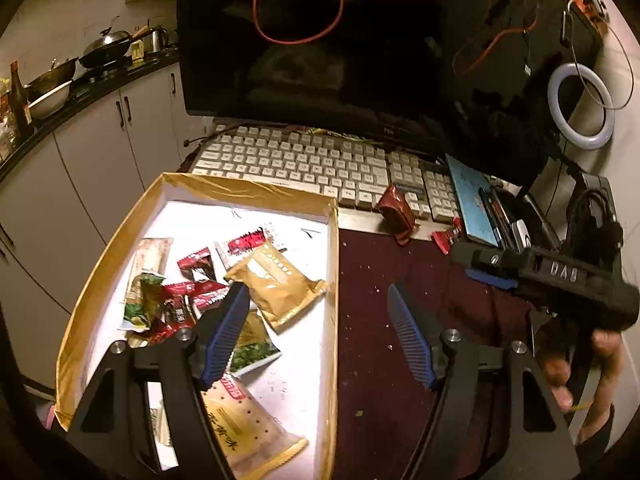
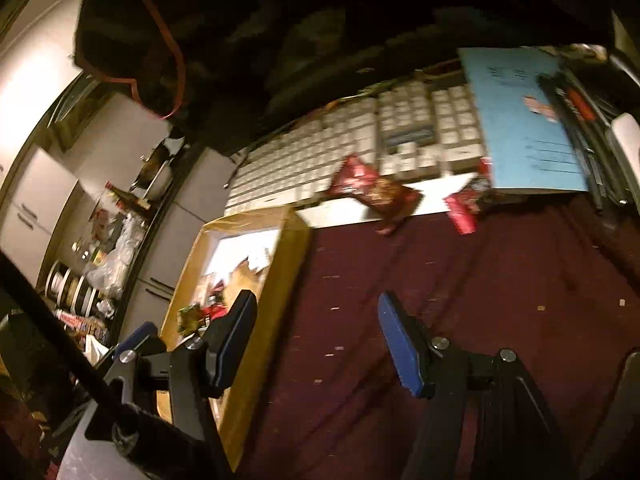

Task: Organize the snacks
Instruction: 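Reach the right tool to the red candy beside the keyboard and grasp it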

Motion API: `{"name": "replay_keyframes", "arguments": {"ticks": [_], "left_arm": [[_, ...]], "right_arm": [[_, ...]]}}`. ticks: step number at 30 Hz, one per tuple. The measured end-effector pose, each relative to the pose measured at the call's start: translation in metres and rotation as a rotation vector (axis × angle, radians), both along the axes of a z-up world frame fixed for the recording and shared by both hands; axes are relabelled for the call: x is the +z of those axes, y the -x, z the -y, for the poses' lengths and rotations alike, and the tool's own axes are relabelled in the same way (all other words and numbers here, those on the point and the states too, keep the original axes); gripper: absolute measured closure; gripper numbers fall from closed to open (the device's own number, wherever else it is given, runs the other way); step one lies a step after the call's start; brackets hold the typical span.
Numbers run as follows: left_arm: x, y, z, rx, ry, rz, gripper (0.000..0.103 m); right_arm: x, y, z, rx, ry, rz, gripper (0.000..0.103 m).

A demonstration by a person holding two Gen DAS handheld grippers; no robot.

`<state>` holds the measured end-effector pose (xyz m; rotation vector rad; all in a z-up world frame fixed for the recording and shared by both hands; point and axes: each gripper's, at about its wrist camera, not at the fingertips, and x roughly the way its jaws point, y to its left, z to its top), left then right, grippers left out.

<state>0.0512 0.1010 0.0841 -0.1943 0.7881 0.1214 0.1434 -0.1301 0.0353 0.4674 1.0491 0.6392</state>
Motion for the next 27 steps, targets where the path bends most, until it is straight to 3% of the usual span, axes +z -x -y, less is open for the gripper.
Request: {"name": "replay_keyframes", "arguments": {"ticks": [9,14,17,22,27], "left_arm": [[-0.006,-0.003,0.006,-0.014,0.023,-0.015,0.031],[-0.01,-0.004,0.007,-0.02,0.031,-0.024,0.031],[-0.01,-0.001,0.005,-0.019,0.037,-0.018,0.031],[-0.013,0.0,0.005,-0.023,0.036,-0.023,0.031],[-0.015,0.004,0.004,-0.029,0.039,-0.026,0.031]], "right_arm": [[0.004,-0.034,0.054,-0.13,0.054,-0.011,0.04],[-0.002,-0.057,0.046,-0.134,0.125,-0.017,0.04],[-0.023,-0.069,0.036,-0.177,0.146,-0.118,0.042],[-0.048,-0.072,0.03,-0.354,0.192,-0.194,0.049],[-0.052,-0.074,0.03,-0.532,0.173,-0.193,0.052]]}}
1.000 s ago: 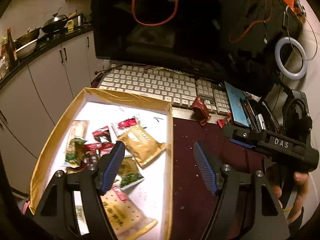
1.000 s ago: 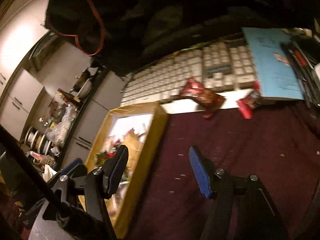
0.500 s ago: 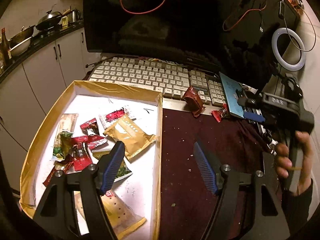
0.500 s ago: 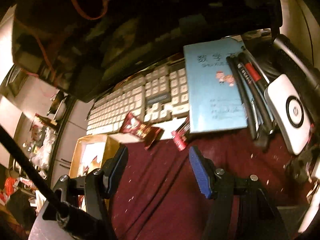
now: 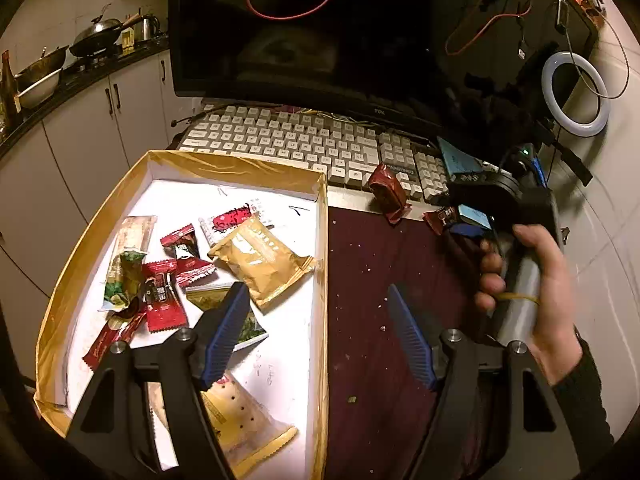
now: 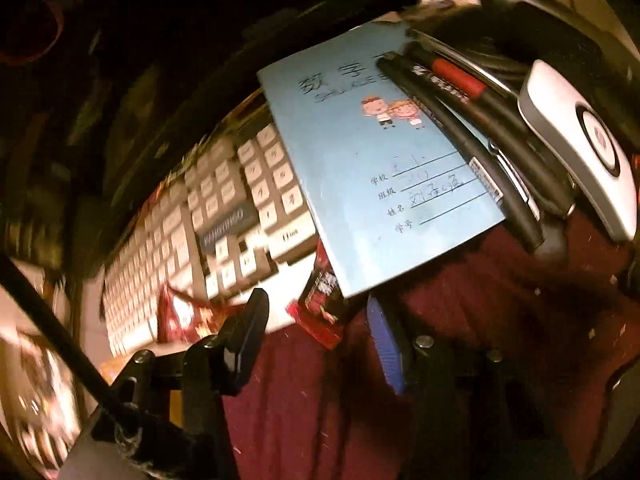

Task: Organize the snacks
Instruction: 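Reach the right tool to the red candy beside the keyboard and grasp it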

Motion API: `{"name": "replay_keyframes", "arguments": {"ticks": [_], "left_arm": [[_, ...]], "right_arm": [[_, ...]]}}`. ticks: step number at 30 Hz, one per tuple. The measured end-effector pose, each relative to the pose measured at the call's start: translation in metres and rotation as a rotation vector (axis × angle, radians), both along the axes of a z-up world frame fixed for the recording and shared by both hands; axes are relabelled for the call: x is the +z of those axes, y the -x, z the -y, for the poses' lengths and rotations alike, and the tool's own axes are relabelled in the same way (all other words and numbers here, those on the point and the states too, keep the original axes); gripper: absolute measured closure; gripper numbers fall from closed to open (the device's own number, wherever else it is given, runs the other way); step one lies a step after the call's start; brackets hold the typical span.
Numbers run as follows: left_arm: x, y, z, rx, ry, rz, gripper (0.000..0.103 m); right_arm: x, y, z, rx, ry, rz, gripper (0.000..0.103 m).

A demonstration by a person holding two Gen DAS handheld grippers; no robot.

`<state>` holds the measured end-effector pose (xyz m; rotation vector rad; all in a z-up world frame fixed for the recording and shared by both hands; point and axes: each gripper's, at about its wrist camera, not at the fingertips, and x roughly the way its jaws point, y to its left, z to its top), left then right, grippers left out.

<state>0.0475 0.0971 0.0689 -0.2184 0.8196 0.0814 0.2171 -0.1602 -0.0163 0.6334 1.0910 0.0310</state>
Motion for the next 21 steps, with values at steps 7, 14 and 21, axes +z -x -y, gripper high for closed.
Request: {"name": "replay_keyframes", "arguments": {"ticks": [7,14,21], "left_arm": [[0.002,0.005,-0.001,0.018,-0.008,-0.004,0.031],[0.015,0.028,-0.012,0.069,0.019,-0.021,0.031],[0.02,0.048,-0.031,0.163,0.081,-0.051,0.031]], "right_arm": [[0.005,0.001,-0.019,-0.056,0.205,0.023,0.075],[0.003,0.013,0.006,-0.02,0.088,0.05,0.079],[-0.001,0.069,0.018,0.064,-0.098,0.098,0.079]]}}
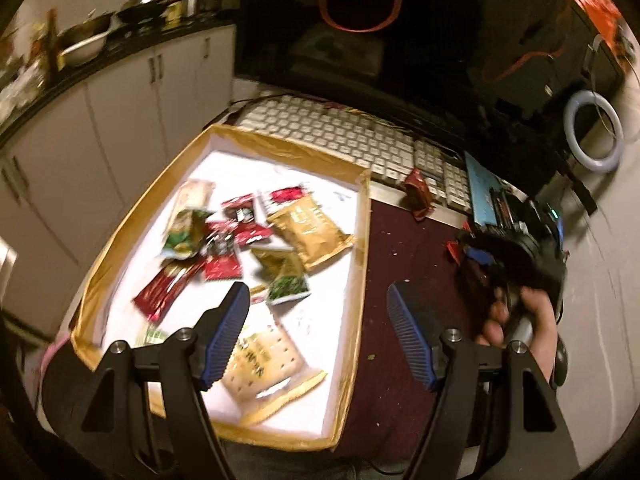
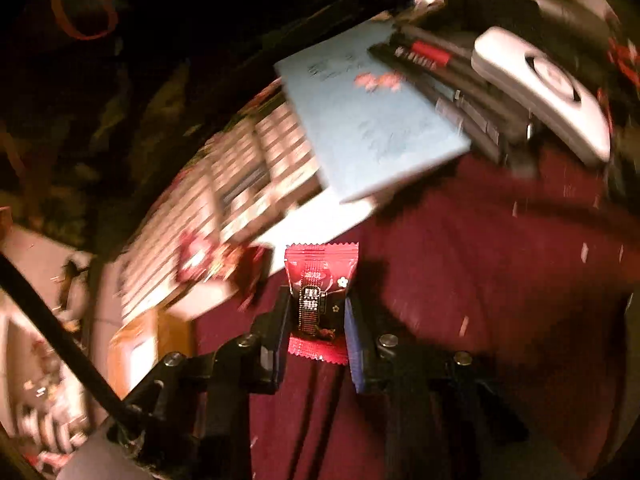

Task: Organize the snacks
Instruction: 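Reach the right tool to the red candy beside the keyboard and grasp it, then grasp the dark red chocolate packet beside the keyboard with the left tool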

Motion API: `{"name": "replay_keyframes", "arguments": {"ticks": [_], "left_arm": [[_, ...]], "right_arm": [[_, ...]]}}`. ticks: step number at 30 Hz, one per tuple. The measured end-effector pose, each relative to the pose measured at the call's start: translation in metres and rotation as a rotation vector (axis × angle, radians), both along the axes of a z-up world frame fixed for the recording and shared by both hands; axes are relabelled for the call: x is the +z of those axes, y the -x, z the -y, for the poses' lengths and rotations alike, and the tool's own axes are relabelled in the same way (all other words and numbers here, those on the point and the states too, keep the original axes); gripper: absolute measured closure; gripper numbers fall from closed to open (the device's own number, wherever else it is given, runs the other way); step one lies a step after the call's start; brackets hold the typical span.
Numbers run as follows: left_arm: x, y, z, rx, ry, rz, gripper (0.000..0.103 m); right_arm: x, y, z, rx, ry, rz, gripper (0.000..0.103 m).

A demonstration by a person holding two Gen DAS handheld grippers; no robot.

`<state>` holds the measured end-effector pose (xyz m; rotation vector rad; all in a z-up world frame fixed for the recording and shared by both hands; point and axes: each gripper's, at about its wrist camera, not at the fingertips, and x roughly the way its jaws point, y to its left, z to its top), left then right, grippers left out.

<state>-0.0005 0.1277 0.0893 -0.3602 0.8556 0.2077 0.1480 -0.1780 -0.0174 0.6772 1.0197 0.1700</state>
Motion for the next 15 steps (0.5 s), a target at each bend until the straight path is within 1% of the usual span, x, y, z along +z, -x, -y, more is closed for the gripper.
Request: {"name": "replay_keyframes", "arguments": {"ticks": [2,4,5,6,7,9,12,14,15], "left_arm": [[0.002,0.005,0.001,0.017,0.016,0.006,0.031],[0.006,0.008,0.006,0.029,0.019,0.012,0.031],[0.007,0.008,0.01,0.034,0.028,0.013,0.031],[0.008,0.008,0.012,0.036,0.036,0.014,0.031],[0.01,0.008,0.016,0.036,0.042,0.014,0.031],[0.012,0.009,0.026,0.032,0.034,0.012,0.031],[0.014,0.006,0.037,0.032,0.013,0.012,0.031],[0.012,0.0,0.043,0.032,0.026,0.002,0.031],[0.011,-0.002,0.046,0.028,0.028,-0.004,0.031]], "right_arm": [[0.003,0.015,-0.003,0.043,-0.032,0.031,0.079],[0.007,0.027,-0.001,0.062,-0.03,0.051,0.079],[0.005,0.026,-0.006,0.074,-0.047,0.049,0.079],[0.004,0.031,-0.001,0.085,-0.075,0.045,0.079],[0.005,0.032,0.002,0.091,-0.079,0.052,0.079],[0.014,0.037,-0.001,0.105,-0.081,0.072,0.079],[0.019,0.045,0.002,0.145,-0.094,0.071,0.079],[0.021,0.044,-0.004,0.166,-0.092,0.083,0.079],[0.025,0.05,-0.001,0.178,-0.095,0.095,0.079]]}}
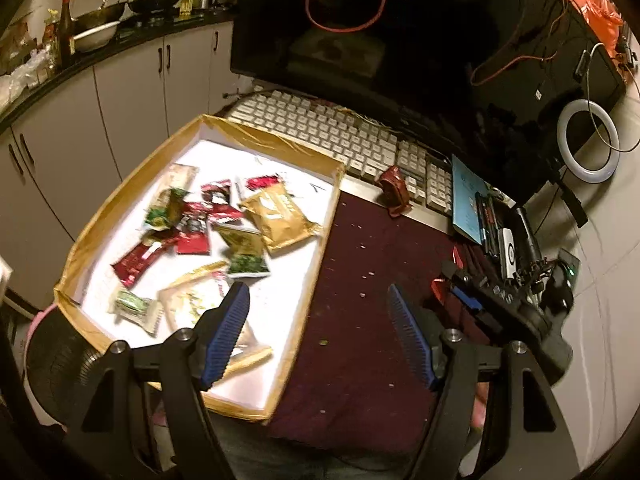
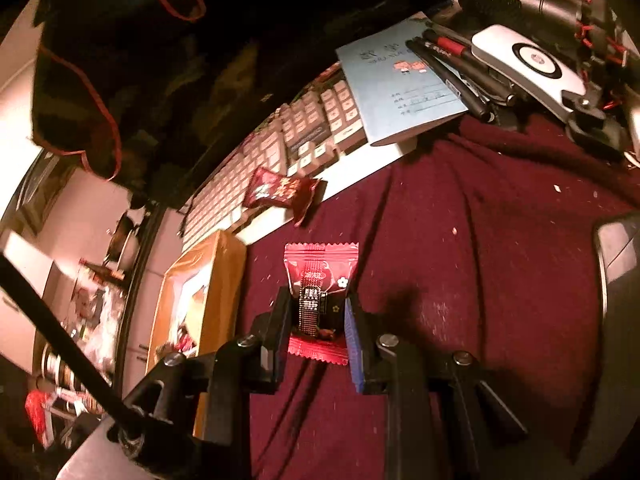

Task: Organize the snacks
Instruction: 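Grasp the dark red chocolate packet beside the keyboard with the left tool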

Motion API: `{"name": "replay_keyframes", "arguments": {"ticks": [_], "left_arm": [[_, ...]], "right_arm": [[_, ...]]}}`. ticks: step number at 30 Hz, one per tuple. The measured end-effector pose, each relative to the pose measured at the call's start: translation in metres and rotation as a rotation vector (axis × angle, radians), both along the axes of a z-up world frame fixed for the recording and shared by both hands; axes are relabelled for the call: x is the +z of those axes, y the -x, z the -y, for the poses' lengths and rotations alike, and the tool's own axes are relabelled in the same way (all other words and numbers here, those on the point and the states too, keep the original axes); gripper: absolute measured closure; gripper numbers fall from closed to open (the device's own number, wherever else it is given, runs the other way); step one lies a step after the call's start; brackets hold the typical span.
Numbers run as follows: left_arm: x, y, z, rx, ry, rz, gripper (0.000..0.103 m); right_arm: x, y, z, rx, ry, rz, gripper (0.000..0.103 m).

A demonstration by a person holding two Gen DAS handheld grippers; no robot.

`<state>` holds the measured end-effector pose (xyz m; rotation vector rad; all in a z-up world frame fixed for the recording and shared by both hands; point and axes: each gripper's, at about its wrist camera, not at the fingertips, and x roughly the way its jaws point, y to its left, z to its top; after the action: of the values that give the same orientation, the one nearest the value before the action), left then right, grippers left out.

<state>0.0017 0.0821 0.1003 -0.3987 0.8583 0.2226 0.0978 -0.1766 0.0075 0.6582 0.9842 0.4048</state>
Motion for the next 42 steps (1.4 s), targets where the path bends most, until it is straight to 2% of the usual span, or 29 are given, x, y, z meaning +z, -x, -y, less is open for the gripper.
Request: {"name": "replay_keyframes", "arguments": {"ticks": [5,10,13,16,23,26,30,33,35,36,39,40,42], "left_arm": [[-0.002,-0.006,0.012,-0.026,-0.022,-0.02,0.031],[-0.002,-0.014,0.013,-0.038,0.001,-0.006,0.031],[-0.006,-0.027,0.011,-0.054,0.034,-0.007,0.031],[-0.012,-0.047,0.008,-0.075,0.062,-0.015,0.031],[-0.033,-0.127,0.012,-0.112,0.097,-0.079,0.033],[-0.037,-0.159,0.019,-0.093,0.055,-0.072,0.034],[-0.06,-0.216,0.033,-0.072,0.061,-0.139,0.034],[-0.076,-0.249,0.039,-0.073,0.066,-0.163,0.038],[-0.083,-0.258,0.047,-0.08,-0.008,-0.181,0.042],[-0.088,-0.26,0.05,-0.077,-0.041,-0.189,0.048],[-0.093,-0.259,0.049,-0.075,0.016,-0.182,0.059],[-0.092,-0.26,0.049,-0.079,0.027,-0.179,0.071],[-0.091,-0.257,0.052,-0.086,0.023,-0.185,0.076]], "right_arm": [[0.009,0.01,-0.001,0.03,0.005,0.033,0.079],[0.001,0.005,-0.004,0.023,0.011,0.028,0.079],[-0.01,-0.002,-0.002,0.003,-0.02,-0.019,0.079],[-0.014,-0.001,-0.001,-0.016,-0.02,-0.015,0.079],[-0.028,0.007,0.013,-0.064,-0.031,0.022,0.079],[-0.023,0.005,0.015,-0.069,-0.03,0.068,0.079],[-0.022,0.003,0.01,-0.056,-0.001,0.09,0.079],[-0.02,0.005,0.009,-0.049,0.011,0.111,0.079],[-0.017,0.009,0.007,-0.036,0.024,0.132,0.079],[-0.015,0.011,0.005,-0.034,0.035,0.147,0.079],[-0.012,0.013,0.0,-0.015,0.062,0.168,0.079],[-0.012,0.014,0.0,-0.012,0.064,0.168,0.079],[-0.013,0.013,0.001,-0.012,0.061,0.165,0.079]]}}
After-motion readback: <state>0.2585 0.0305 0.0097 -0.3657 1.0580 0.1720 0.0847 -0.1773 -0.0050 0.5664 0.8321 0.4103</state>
